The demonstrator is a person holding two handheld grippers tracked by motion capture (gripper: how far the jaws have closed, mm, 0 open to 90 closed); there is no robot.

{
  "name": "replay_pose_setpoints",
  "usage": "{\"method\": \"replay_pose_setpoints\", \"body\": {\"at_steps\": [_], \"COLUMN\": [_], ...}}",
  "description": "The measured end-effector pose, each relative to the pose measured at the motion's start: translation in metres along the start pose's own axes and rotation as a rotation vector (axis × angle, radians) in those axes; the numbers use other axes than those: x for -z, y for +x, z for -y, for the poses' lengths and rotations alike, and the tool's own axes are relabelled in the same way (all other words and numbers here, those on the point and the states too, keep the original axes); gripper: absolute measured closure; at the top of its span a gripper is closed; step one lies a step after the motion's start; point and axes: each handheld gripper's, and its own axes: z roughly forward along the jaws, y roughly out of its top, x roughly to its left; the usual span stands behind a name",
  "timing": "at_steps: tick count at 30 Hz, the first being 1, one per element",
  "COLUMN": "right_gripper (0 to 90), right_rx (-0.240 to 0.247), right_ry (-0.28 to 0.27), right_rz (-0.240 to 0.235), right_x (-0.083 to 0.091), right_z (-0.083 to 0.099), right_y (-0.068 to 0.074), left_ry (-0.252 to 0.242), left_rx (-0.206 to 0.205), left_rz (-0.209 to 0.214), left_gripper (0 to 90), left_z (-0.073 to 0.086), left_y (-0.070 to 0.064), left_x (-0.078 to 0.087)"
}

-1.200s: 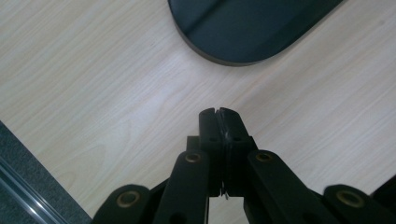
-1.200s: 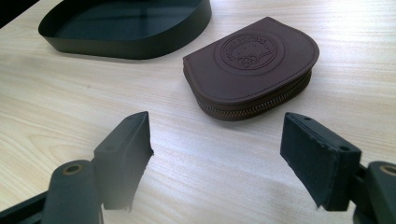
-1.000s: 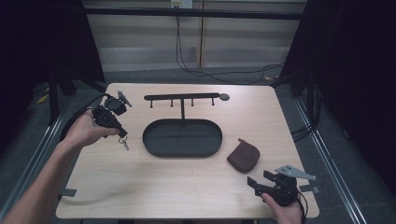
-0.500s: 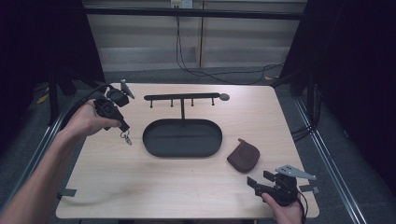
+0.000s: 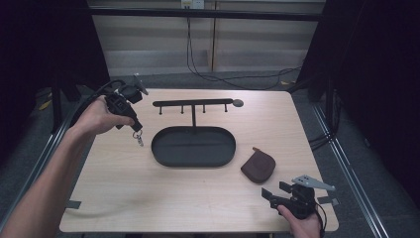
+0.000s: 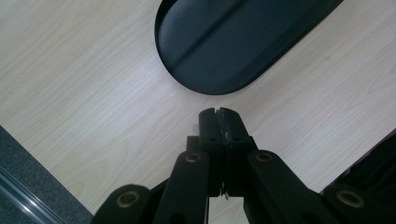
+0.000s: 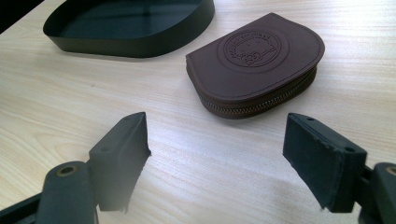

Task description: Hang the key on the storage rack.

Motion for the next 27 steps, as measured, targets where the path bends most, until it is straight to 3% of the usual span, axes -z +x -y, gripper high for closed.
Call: {"method": "replay_pose_setpoints", "body": {"at_steps": [9,21,27], "right_gripper": [22.0,21.7,21.7], "right_rx": [0.002,0.009,0.013], "right_ry": [0.001,0.004,0.005], "right_rz": [-0.002,-0.002,-0.004], "right_x": [0.0,0.0,0.0], "right_z": [0.0,0.0,0.0], "right_y": [0.0,0.001,0.001], "left_ry": [-0.015,-0.036,-0.038], "left_rx": [-0.027,0.001,-0.01], "left_rz": [0.004,0.02,0.017], "left_gripper": [89.4,89.5,89.5], "left_z": [-0.017,-0.036,-0.043], "left_y": [-0.008,-0.007,-0.004], "left_x": [0.005,0.001,-0.001]}}
